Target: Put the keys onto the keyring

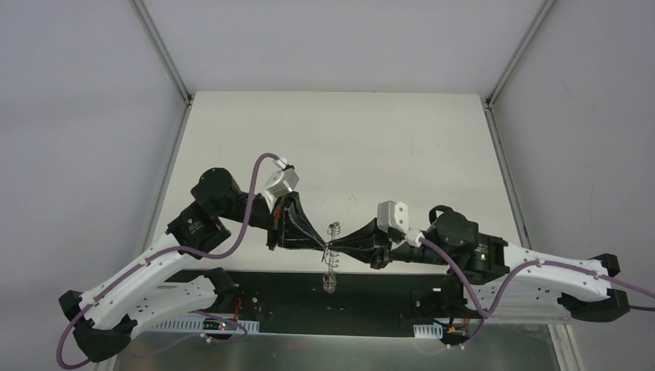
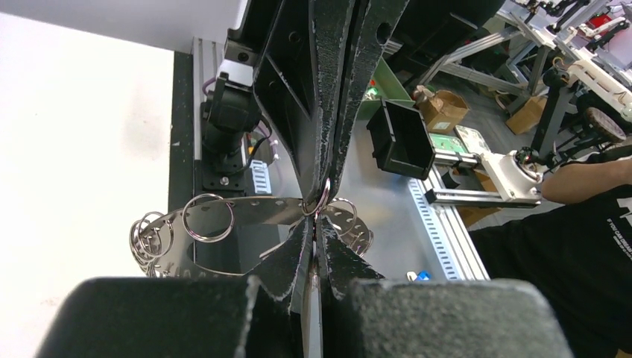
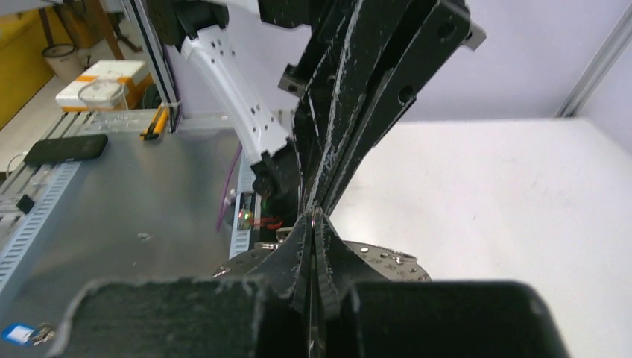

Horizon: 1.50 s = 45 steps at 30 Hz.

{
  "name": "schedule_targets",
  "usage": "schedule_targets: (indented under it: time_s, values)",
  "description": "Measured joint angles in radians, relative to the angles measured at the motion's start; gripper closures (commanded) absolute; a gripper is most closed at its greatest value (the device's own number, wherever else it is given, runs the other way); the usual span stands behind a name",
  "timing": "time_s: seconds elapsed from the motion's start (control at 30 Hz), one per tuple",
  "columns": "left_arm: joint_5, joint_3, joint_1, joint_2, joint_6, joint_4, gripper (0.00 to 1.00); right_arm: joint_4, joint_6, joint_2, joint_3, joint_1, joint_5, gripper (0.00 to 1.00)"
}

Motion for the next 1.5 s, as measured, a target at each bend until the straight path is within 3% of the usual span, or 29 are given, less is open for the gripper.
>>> schedule_targets:
  time_s: [0.67, 1.5]
  values:
    - [-0.042, -0.023, -0.002, -0.012, -0.142, 0.311, 1.00, 0.774, -0.165, 0.017, -0.253, 0.019, -0.036, 1.00]
    - [-0.097, -0.010, -0.003, -0.002, -0.232, 0.510, 0.98, 1.365, -0.198, 0.212, -0.312, 0.020, -0.103, 1.00]
